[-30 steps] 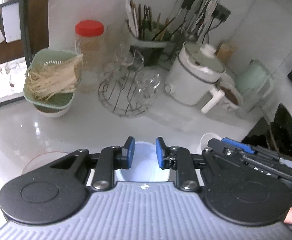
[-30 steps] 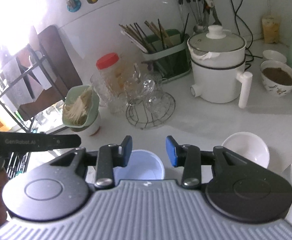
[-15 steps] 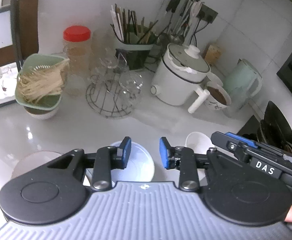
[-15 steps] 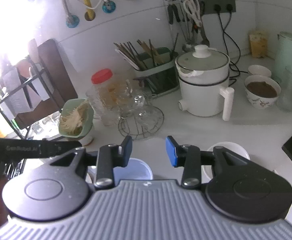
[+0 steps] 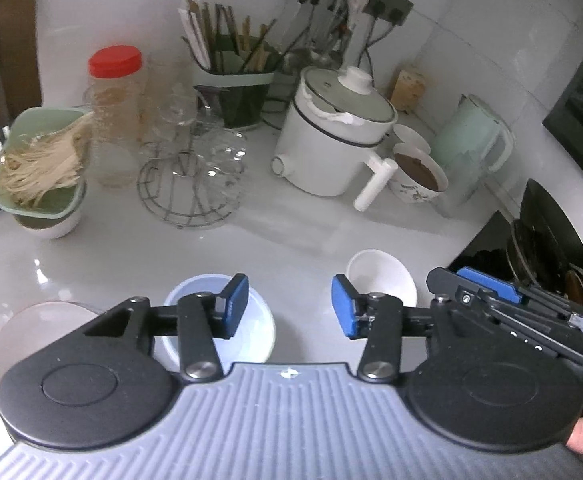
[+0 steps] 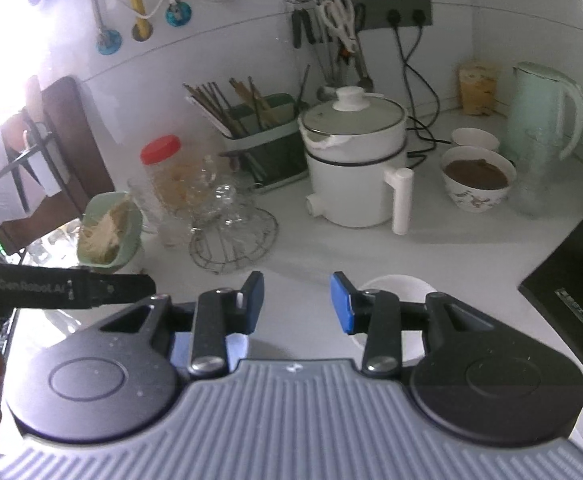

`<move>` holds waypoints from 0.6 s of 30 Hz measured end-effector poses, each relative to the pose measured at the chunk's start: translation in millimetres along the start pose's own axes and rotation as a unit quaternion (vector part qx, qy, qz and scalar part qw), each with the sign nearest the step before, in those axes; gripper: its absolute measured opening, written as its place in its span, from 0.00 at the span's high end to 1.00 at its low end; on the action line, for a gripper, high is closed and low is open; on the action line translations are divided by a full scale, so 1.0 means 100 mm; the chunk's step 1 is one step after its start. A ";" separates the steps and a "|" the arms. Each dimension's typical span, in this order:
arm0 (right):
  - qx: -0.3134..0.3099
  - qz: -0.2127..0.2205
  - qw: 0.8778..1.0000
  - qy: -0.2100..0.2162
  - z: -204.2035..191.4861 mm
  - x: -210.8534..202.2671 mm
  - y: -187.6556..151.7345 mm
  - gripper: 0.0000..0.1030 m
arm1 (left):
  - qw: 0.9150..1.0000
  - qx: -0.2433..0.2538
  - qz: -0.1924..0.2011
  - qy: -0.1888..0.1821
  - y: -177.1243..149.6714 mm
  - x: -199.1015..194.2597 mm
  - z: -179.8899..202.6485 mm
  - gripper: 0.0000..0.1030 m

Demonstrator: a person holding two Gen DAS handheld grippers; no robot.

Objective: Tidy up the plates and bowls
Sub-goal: 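Move the left gripper over to the white ceramic bowl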

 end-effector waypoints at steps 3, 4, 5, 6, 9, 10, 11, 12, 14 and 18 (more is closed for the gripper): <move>0.004 0.000 1.000 -0.014 0.10 -0.03 -0.02 0.61 | 1.000 0.010 -0.009 -0.008 -0.03 0.12 0.10 0.49; 0.005 0.000 1.000 -0.021 0.13 -0.04 -0.04 0.61 | 1.000 0.013 -0.014 -0.008 -0.05 0.15 0.12 0.48; 0.008 -0.004 1.000 -0.028 0.18 -0.04 -0.07 0.61 | 1.000 0.015 -0.019 -0.009 -0.07 0.19 0.14 0.47; 0.011 -0.009 0.999 -0.032 0.21 -0.03 -0.09 0.61 | 0.999 0.015 -0.025 -0.012 -0.08 0.23 0.16 0.47; 0.011 -0.019 0.999 -0.048 0.30 0.02 -0.16 0.61 | 0.999 0.025 -0.039 -0.012 -0.13 0.36 0.20 0.44; 0.010 -0.021 0.998 -0.054 0.32 0.04 -0.17 0.61 | 0.999 0.027 -0.041 -0.009 -0.13 0.41 0.21 0.42; 0.012 -0.023 0.998 -0.056 0.35 0.06 -0.19 0.61 | 0.999 0.027 -0.042 -0.010 -0.14 0.46 0.21 0.42; 0.013 -0.024 0.998 -0.057 0.37 0.08 -0.20 0.61 | 0.999 0.030 -0.042 -0.012 -0.14 0.49 0.21 0.42; 0.012 -0.024 0.997 -0.066 0.42 0.12 -0.23 0.61 | 0.997 0.041 -0.061 -0.004 -0.17 0.64 0.21 0.42; 0.017 -0.027 0.997 -0.074 0.49 0.24 -0.26 0.61 | 0.995 0.066 -0.069 0.005 -0.17 0.83 0.22 0.42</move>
Point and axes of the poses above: each gripper's, at about its wrist camera, not at the fingertips, and x roughly the way its jaws point, z to its right, y to its top, the point moved 2 cm from there along x, roughly the way its jaws point, and after that the axes turned 12 degrees about -y, right-handed, at the moved point
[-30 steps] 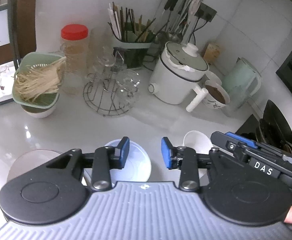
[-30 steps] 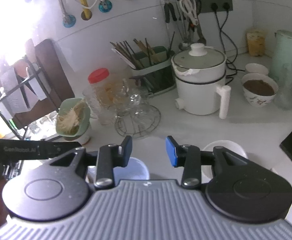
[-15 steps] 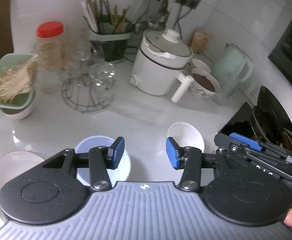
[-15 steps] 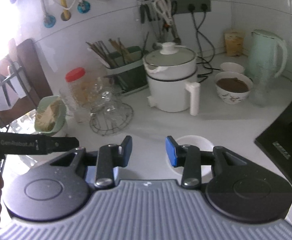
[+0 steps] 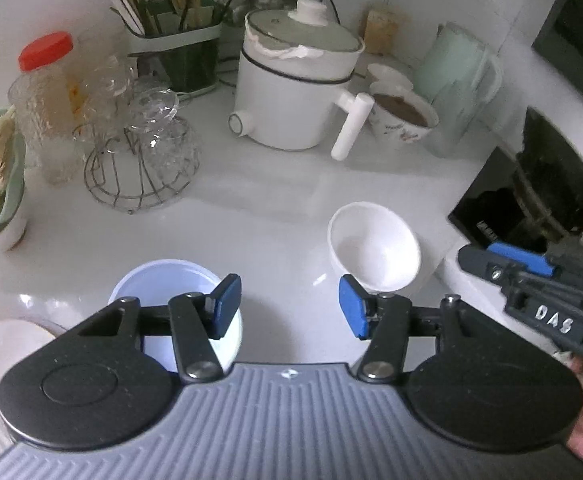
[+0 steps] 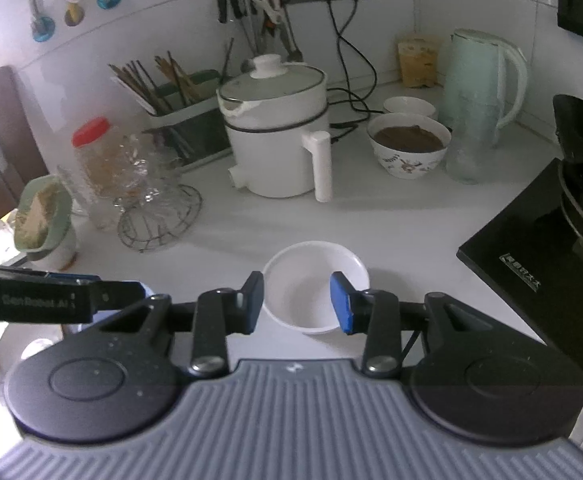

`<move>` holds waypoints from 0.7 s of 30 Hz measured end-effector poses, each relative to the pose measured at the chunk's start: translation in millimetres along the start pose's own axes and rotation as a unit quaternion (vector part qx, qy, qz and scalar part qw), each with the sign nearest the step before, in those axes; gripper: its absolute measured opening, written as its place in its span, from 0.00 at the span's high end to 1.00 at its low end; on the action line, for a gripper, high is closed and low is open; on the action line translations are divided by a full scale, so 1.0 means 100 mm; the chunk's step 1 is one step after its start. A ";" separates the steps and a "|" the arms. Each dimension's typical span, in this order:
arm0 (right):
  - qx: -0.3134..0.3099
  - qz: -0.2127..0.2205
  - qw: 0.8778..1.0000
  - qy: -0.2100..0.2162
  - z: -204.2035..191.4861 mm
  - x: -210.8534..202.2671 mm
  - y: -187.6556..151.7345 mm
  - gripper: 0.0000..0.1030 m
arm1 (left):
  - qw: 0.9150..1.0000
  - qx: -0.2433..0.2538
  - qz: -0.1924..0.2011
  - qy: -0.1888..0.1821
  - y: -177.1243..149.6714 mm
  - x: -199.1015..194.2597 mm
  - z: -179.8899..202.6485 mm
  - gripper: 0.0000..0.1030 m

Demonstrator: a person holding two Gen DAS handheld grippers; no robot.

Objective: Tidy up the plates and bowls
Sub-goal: 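Move the left gripper over to the white ceramic bowl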

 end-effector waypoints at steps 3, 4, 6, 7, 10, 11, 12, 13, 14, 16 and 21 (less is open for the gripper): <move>0.001 0.001 1.000 -0.005 0.02 0.09 0.00 0.61 | 1.000 -0.001 -0.007 0.000 0.03 0.14 -0.05 0.42; 0.001 0.001 1.000 -0.006 0.04 0.13 0.01 0.61 | 1.000 -0.004 -0.009 0.001 0.04 0.18 -0.07 0.42; 0.001 0.002 1.000 -0.007 0.04 0.18 0.02 0.62 | 1.000 -0.007 -0.013 -0.002 0.07 0.27 -0.09 0.42; 0.002 0.003 1.000 -0.007 0.05 0.21 0.02 0.62 | 1.000 -0.009 -0.015 -0.007 0.08 0.30 -0.10 0.42; 0.003 0.000 1.000 -0.009 0.07 0.32 0.03 0.62 | 1.000 -0.010 -0.019 -0.016 0.15 0.40 -0.12 0.42; 0.004 -0.002 1.000 -0.011 0.08 0.36 0.03 0.62 | 1.000 -0.009 -0.021 -0.015 0.16 0.43 -0.12 0.42; 0.006 -0.004 1.000 -0.013 0.10 0.40 0.03 0.62 | 1.000 -0.005 -0.022 -0.014 0.18 0.46 -0.12 0.42; 0.008 -0.005 1.000 -0.014 0.11 0.43 0.03 0.62 | 1.000 -0.003 -0.022 -0.013 0.20 0.50 -0.12 0.42; 0.009 -0.007 1.000 -0.016 0.13 0.47 0.03 0.62 | 1.000 -0.002 -0.023 -0.012 0.22 0.53 -0.12 0.42; 0.013 -0.014 1.000 -0.020 0.16 0.55 0.02 0.62 | 1.000 -0.003 -0.024 -0.015 0.26 0.63 -0.13 0.42; 0.024 -0.029 0.999 -0.028 0.23 0.75 -0.02 0.61 | 0.999 -0.011 -0.033 -0.031 0.31 0.87 -0.13 0.42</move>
Point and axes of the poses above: each gripper's, at about its wrist camera, not at the fingertips, and x roughly the way its jaws point, z to its right, y to its top, the point moved 2 cm from there along x, roughly the way its jaws point, and after that the axes turned 12 degrees about -y, right-handed, at the moved point
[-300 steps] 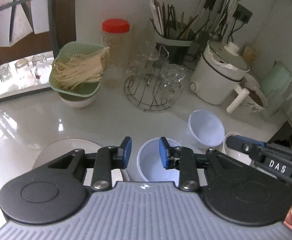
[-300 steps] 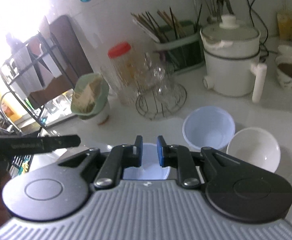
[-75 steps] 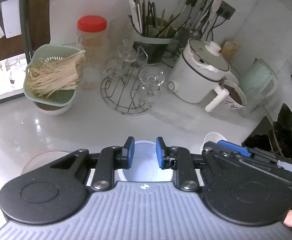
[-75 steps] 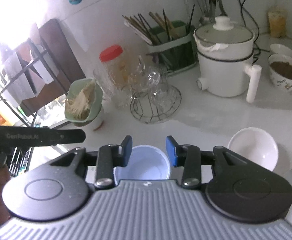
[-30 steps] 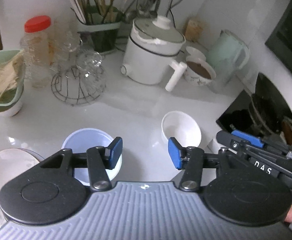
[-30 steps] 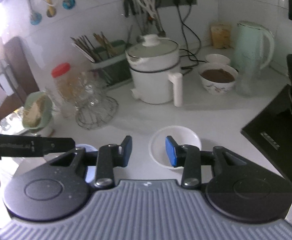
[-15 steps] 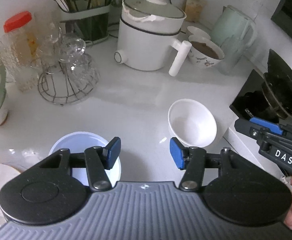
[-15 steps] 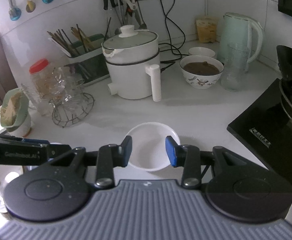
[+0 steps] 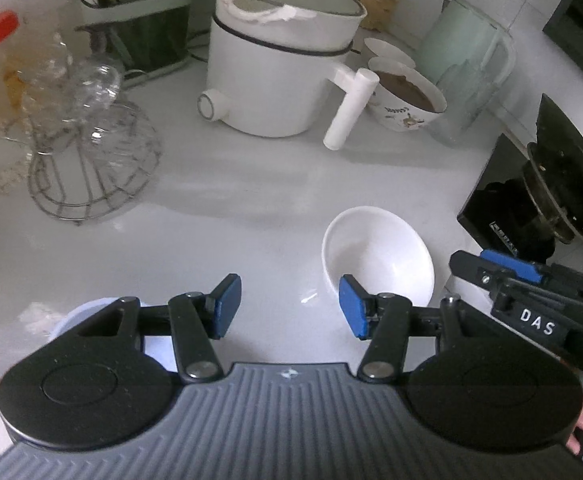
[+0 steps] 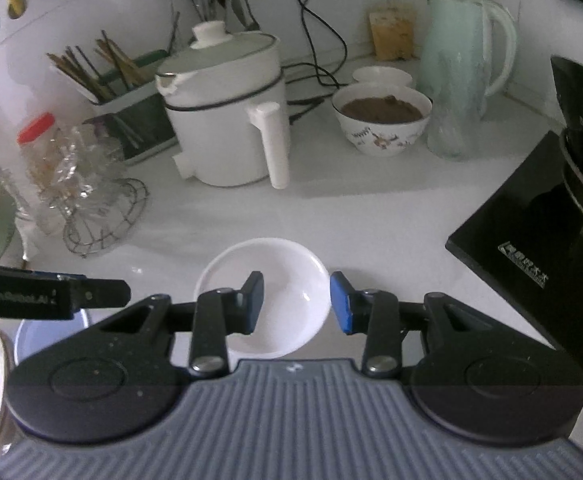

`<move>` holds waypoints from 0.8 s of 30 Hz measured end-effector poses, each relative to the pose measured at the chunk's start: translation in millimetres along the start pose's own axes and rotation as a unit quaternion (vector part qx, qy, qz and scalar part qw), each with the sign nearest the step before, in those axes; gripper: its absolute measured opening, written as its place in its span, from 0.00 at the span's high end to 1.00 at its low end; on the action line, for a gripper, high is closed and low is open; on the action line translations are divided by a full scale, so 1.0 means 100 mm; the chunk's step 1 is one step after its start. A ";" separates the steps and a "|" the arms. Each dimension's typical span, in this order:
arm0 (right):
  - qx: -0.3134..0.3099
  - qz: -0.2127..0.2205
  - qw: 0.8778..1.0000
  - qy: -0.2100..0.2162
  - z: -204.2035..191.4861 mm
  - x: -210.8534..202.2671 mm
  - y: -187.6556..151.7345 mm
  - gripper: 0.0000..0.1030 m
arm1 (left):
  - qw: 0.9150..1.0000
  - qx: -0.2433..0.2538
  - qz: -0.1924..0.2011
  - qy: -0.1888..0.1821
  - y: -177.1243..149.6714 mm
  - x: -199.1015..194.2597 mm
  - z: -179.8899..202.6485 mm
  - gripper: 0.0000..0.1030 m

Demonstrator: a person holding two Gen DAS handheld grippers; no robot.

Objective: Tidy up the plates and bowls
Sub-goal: 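Move the left gripper over to the white ceramic bowl, then close the left gripper on the rim of the white ceramic bowl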

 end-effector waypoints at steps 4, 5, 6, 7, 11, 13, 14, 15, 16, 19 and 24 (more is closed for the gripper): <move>0.012 -0.011 1.000 -0.006 0.05 0.11 -0.02 0.42 | 1.000 0.000 -0.008 0.003 0.04 0.17 -0.01 0.42; 0.014 -0.011 1.000 -0.005 0.05 0.14 -0.02 0.41 | 1.000 -0.002 -0.008 0.005 0.05 0.20 -0.02 0.42; 0.014 -0.013 1.000 -0.002 0.06 0.17 -0.03 0.41 | 1.000 -0.005 -0.007 0.004 0.05 0.23 -0.03 0.42; 0.014 -0.016 1.000 0.002 0.06 0.20 -0.03 0.41 | 1.000 -0.008 -0.009 0.004 0.06 0.26 -0.04 0.42; 0.024 -0.030 0.999 0.007 0.08 0.30 -0.08 0.41 | 1.000 -0.009 -0.015 0.008 0.08 0.36 -0.04 0.42; 0.027 -0.033 0.999 0.004 0.09 0.35 -0.09 0.41 | 1.000 -0.011 -0.016 0.010 0.07 0.39 -0.05 0.42; 0.028 -0.035 0.999 0.004 0.09 0.38 -0.10 0.41 | 1.000 -0.015 -0.016 0.010 0.07 0.40 -0.06 0.42; 0.029 -0.036 0.999 0.004 0.09 0.39 -0.11 0.41 | 1.000 -0.019 -0.017 0.009 0.06 0.41 -0.07 0.42; 0.030 -0.037 0.999 0.003 0.09 0.41 -0.11 0.41 | 1.000 -0.021 -0.018 0.008 0.05 0.42 -0.08 0.42; 0.036 -0.040 0.999 0.005 0.11 0.44 -0.12 0.41 | 0.999 -0.027 -0.023 0.008 0.03 0.46 -0.10 0.42; 0.047 -0.047 0.998 0.012 0.14 0.49 -0.13 0.41 | 0.999 -0.037 -0.027 0.000 0.02 0.54 -0.11 0.43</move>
Point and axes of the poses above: each gripper's, at about its wrist camera, not at the fingertips, and x roughly the way its jaws point, z to its right, y to its top, the point moved 2 cm from there along x, roughly the way its jaws point, and after that the axes turned 12 degrees about -y, right-handed, at the moved point
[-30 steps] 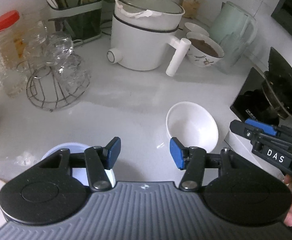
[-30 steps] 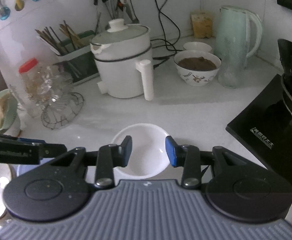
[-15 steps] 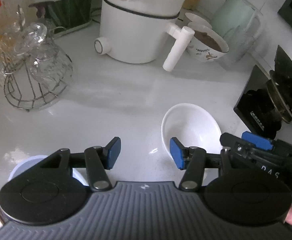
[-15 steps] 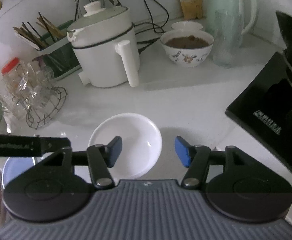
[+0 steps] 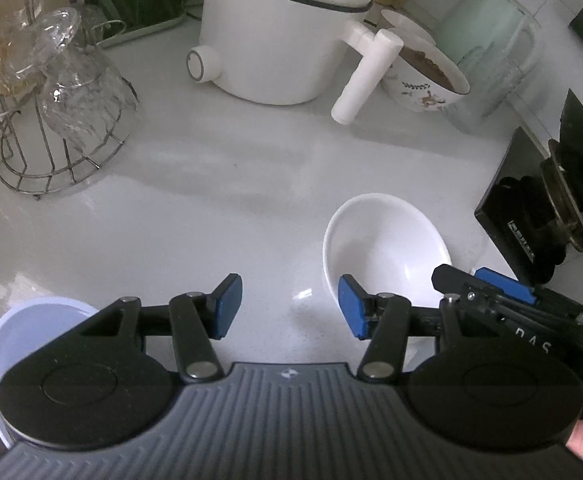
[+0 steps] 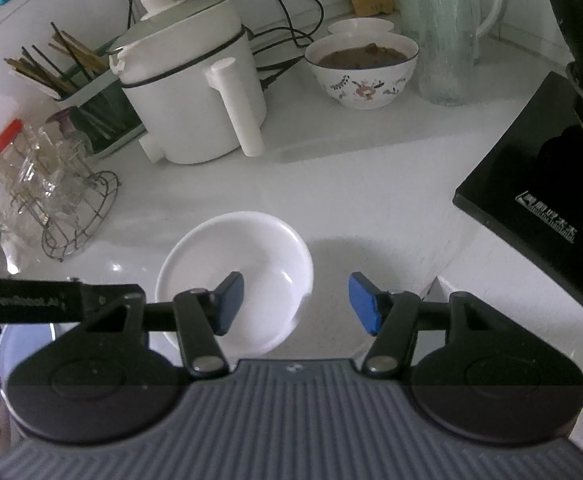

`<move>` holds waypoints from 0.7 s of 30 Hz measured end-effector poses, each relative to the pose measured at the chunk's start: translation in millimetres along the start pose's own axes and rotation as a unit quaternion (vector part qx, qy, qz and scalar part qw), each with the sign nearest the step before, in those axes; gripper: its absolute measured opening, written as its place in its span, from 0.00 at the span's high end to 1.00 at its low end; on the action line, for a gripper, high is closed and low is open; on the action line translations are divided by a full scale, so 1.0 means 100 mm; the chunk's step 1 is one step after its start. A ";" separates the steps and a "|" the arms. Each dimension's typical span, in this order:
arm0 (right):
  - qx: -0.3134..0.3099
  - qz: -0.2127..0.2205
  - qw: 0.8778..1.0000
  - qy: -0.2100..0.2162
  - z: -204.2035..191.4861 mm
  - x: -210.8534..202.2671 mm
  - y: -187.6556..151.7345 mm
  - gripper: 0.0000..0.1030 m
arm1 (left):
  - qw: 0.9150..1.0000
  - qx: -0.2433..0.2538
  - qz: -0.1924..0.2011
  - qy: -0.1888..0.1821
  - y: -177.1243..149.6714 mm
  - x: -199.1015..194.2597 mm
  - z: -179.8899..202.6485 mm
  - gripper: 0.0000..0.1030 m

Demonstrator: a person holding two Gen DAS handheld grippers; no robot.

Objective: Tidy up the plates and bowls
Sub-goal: 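Close the left gripper on the rim of the white ceramic bowl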

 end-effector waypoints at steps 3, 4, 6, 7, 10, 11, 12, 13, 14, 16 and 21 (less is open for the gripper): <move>0.010 -0.005 1.000 0.004 0.03 0.04 0.00 0.42 | 1.000 -0.005 -0.004 -0.002 0.01 0.05 0.00 0.43; 0.013 -0.008 1.000 0.005 0.04 0.05 0.00 0.42 | 1.000 -0.007 -0.004 -0.004 0.01 0.06 0.00 0.43; 0.018 -0.013 1.000 0.007 0.05 0.09 -0.01 0.42 | 1.000 -0.012 -0.004 -0.008 0.02 0.09 0.00 0.43; 0.020 -0.015 1.000 0.008 0.06 0.10 -0.02 0.42 | 1.000 -0.015 -0.005 -0.011 0.02 0.10 0.00 0.44; 0.025 -0.023 0.999 0.011 0.07 0.13 -0.04 0.42 | 0.999 -0.024 -0.009 -0.020 0.03 0.16 0.00 0.48; 0.024 -0.022 0.999 0.010 0.08 0.14 -0.04 0.42 | 0.999 -0.024 -0.009 -0.022 0.04 0.17 0.00 0.49; 0.024 -0.021 0.999 0.009 0.08 0.14 -0.04 0.42 | 0.999 -0.025 -0.009 -0.024 0.04 0.20 0.01 0.50; 0.025 -0.020 0.999 0.008 0.09 0.15 -0.03 0.42 | 0.999 -0.027 -0.009 -0.027 0.05 0.21 0.01 0.51; 0.025 -0.019 0.999 0.007 0.09 0.15 -0.03 0.43 | 0.999 -0.029 -0.009 -0.029 0.05 0.23 0.00 0.53; 0.024 -0.019 1.000 0.005 0.10 0.18 -0.03 0.48 | 0.999 -0.032 -0.011 -0.033 0.07 0.28 0.01 0.56; 0.028 -0.032 0.999 0.003 0.12 0.28 -0.05 0.63 | 0.999 -0.031 -0.015 -0.035 0.09 0.34 0.02 0.67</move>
Point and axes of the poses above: each gripper's, at about its wrist camera, not at the fingertips, and x roughly the way its jaws point, z to its right, y to its top, the point moved 2 cm from there along x, roughly the way its jaws point, and after that the axes turned 12 degrees about -y, right-handed, at the moved point
